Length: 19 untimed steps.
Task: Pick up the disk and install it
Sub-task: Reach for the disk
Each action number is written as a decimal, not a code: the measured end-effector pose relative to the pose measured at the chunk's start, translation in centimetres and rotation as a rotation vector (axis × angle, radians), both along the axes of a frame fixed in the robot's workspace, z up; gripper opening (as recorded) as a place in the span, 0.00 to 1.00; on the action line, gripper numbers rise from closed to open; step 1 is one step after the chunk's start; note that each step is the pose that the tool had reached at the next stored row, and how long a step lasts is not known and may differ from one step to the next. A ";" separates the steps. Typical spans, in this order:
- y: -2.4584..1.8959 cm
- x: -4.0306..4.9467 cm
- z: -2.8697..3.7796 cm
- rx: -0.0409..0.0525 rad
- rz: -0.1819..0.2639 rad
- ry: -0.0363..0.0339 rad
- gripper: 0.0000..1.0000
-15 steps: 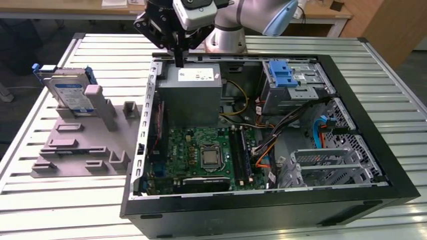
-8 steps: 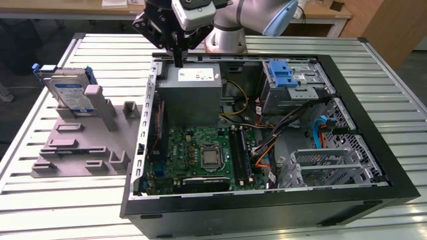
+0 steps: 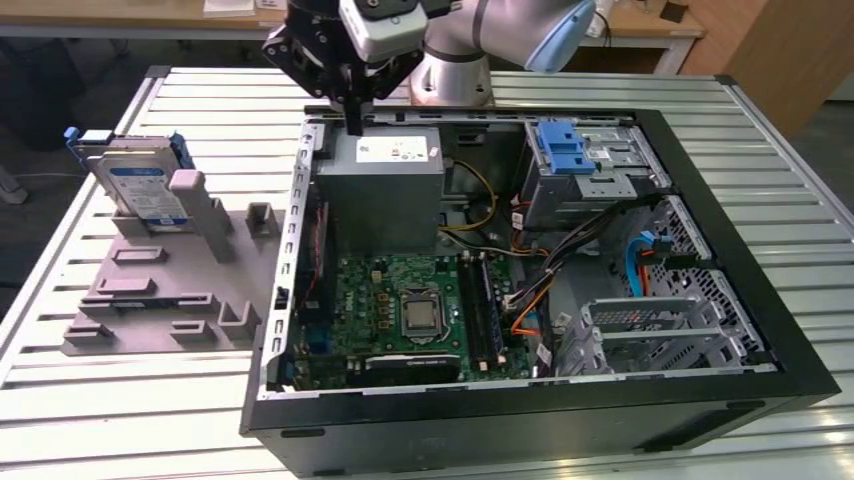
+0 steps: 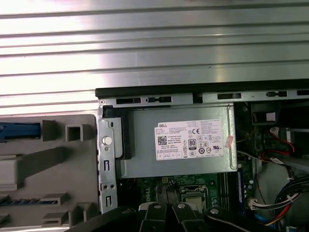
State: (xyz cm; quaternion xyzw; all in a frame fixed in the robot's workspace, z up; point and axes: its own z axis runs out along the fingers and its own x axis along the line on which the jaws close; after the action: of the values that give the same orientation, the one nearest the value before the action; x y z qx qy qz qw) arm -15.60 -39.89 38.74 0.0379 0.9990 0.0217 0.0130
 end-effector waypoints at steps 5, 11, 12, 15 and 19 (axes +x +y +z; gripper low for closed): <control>0.00 -0.18 -0.02 -0.0001 0.000 0.0000 0.11; 0.00 -0.40 -0.05 -0.0001 0.000 0.0001 0.11; 0.00 -0.43 -0.05 -0.0001 0.000 0.0001 0.11; 0.00 -0.55 -0.06 0.0000 0.000 0.0000 0.11; 0.08 -0.85 -0.07 -0.0002 0.000 0.0002 0.11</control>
State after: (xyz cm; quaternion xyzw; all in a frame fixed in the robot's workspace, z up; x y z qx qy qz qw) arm -16.46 -39.81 38.67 0.0379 0.9990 0.0216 0.0130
